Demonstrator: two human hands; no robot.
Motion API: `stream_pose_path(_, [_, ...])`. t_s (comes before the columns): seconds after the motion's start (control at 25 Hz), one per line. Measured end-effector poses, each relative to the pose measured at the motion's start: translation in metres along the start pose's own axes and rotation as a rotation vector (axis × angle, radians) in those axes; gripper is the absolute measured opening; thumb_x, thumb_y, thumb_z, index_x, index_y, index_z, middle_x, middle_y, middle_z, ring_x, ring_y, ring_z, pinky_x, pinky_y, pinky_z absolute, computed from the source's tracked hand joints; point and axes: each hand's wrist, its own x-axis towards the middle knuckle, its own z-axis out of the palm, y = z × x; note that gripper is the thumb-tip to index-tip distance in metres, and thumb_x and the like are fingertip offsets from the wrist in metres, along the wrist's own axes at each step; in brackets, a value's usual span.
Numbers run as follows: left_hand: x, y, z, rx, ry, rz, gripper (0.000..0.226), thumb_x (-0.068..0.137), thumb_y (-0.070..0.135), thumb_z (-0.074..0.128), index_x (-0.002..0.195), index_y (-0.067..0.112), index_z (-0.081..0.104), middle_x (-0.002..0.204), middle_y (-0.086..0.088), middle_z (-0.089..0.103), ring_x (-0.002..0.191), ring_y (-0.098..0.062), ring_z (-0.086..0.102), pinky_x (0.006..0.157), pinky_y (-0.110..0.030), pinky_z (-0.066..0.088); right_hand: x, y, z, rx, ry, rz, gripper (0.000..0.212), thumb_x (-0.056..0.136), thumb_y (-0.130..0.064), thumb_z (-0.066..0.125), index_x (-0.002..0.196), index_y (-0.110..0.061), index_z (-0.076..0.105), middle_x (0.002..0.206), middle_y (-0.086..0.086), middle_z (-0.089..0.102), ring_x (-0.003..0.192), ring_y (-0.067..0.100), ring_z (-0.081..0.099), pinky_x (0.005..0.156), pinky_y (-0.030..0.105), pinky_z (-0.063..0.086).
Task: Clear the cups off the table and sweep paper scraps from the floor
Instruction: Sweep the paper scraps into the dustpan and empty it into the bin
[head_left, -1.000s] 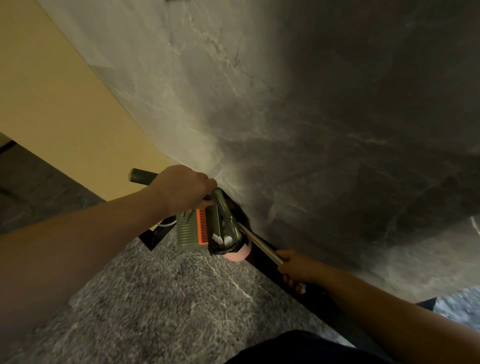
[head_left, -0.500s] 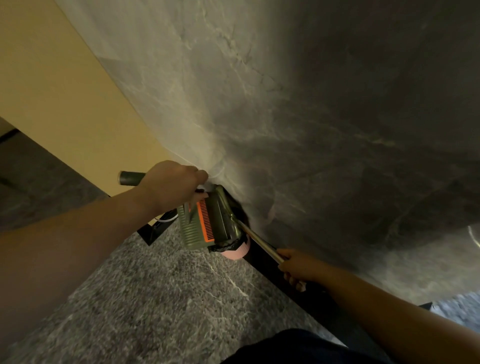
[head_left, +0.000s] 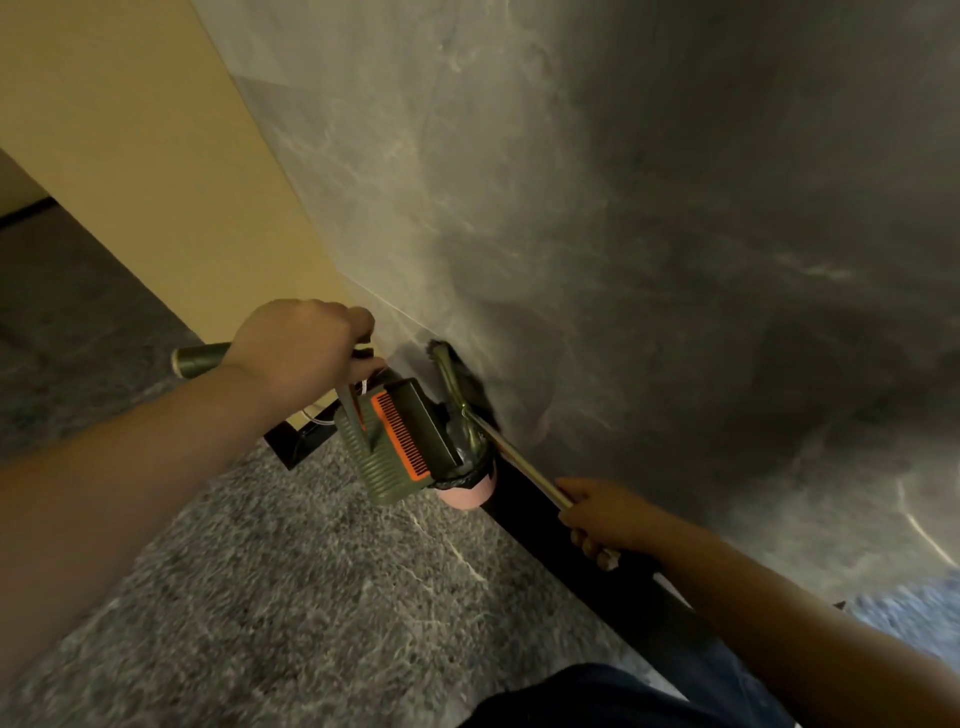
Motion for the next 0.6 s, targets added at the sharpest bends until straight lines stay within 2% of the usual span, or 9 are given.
stream_pose_path(0.08, [-0.016,-0.011,-0.004,-0.035,0.040,-0.035,0.039,0.085,0.055,0.060,0.092,0.016,0.061,0.070,-0.002,0.058,0.059,-0.025,0.050,0.046,-0.025,0.030,-0.014,-0.012,0.016,0.027,0.017,0.008,0.039,0.093,-0.001,0.045,0.128,-0.015,0.054,0.061,0.004,0.054,0.040,0.008,0.048,0.037,0.018,0.039])
stream_pose_path(0.16, [-0.033,-0.015,-0.004,-0.069,0.029,-0.054,0.039,0.085,0.056,0.060,0.088,0.016,0.057,0.065,0.001,0.049,0.058,-0.023,0.044,0.044,-0.026,0.024,-0.029,-0.020,0.034,0.081,0.027,0.038,0.039,0.093,0.000,0.045,0.128,-0.015,0.054,0.060,0.007,0.052,0.040,0.012,0.046,0.035,0.019,0.038])
stream_pose_path(0.32, [-0.086,-0.017,0.006,-0.175,-0.016,-0.069,0.039,0.088,0.057,0.055,0.089,0.018,0.054,0.066,0.001,0.047,0.060,-0.023,0.047,0.044,-0.027,0.026,-0.065,-0.026,0.082,0.145,0.092,0.085,0.038,0.094,0.001,0.047,0.131,-0.005,0.050,0.057,0.009,0.048,0.040,0.013,0.041,0.035,0.019,0.033])
stream_pose_path(0.52, [-0.149,-0.008,0.019,-0.304,0.026,-0.047,0.039,0.084,0.054,0.063,0.079,0.017,0.053,0.054,0.002,0.044,0.044,-0.016,0.042,0.039,-0.023,0.025,-0.114,-0.023,0.142,0.125,0.176,0.102,0.034,0.094,-0.002,0.049,0.128,-0.001,0.051,0.057,0.008,0.049,0.036,0.011,0.043,0.034,0.018,0.036])
stream_pose_path(0.6, [-0.164,0.005,0.026,-0.319,0.004,-0.033,0.039,0.085,0.055,0.062,0.080,0.016,0.055,0.054,0.001,0.045,0.043,-0.015,0.041,0.038,-0.021,0.025,-0.129,-0.018,0.156,0.132,0.215,0.127,0.033,0.094,-0.002,0.050,0.127,-0.002,0.053,0.057,0.008,0.050,0.033,0.009,0.043,0.035,0.018,0.036])
